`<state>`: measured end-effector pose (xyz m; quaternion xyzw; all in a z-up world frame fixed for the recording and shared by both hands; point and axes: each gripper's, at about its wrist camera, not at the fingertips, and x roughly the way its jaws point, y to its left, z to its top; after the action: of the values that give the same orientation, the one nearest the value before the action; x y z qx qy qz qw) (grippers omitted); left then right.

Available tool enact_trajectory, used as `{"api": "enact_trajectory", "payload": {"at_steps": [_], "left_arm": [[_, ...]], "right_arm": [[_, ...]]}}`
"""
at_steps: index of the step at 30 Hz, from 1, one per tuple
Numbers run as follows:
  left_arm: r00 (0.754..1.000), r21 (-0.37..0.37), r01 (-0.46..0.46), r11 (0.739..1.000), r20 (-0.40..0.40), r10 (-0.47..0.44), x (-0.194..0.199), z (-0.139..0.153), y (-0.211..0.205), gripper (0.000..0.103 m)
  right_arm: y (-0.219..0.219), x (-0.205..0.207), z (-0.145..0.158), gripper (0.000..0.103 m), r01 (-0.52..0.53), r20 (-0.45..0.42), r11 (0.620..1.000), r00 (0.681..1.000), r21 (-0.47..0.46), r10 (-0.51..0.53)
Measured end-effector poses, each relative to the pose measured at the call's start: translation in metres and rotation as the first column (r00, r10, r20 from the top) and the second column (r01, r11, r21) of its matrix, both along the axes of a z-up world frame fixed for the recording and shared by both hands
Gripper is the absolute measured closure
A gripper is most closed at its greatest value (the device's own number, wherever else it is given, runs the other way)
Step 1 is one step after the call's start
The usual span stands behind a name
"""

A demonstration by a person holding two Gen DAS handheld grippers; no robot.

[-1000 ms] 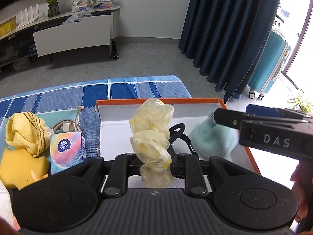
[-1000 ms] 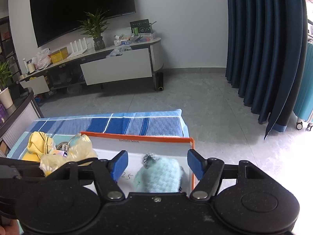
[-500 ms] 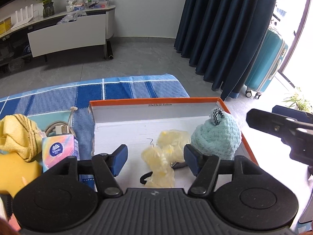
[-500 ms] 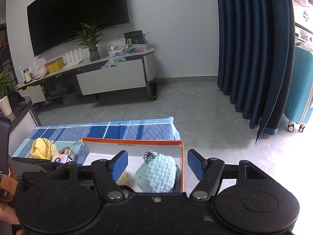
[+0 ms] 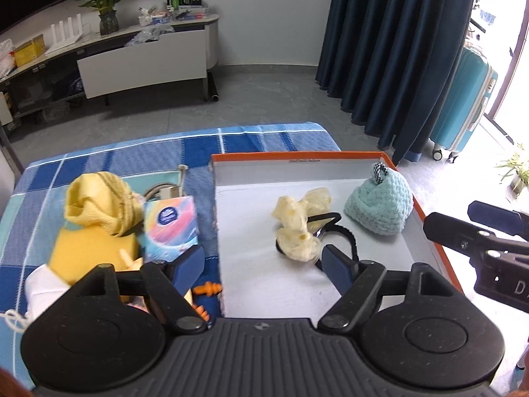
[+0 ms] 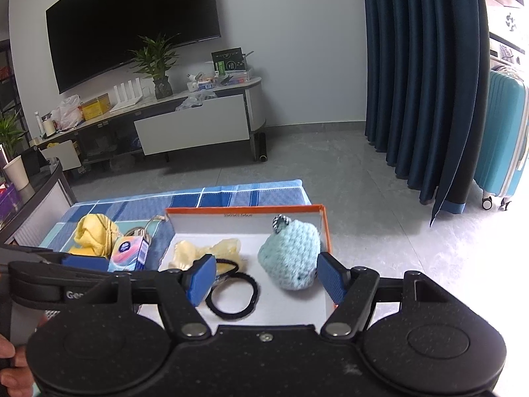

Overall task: Organize soft objects
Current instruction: 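Lower and release the pouch and scrunchie into the box with both tools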

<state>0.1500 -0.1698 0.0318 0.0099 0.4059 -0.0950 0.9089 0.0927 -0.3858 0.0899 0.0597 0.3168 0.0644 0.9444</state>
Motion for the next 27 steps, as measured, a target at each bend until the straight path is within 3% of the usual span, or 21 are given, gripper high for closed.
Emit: {"api": "enact_trajectory", "payload": {"at_steps": [27], "left_arm": [[0.993,-0.036,-0.118,0.992,0.015,0.119,-0.046,0.007,0.077,0.019]], "right_arm": [[0.067,-0.039,0.004,0.023,-0.062,-0.025,0.998,0.998,0.004,0.062]]}}
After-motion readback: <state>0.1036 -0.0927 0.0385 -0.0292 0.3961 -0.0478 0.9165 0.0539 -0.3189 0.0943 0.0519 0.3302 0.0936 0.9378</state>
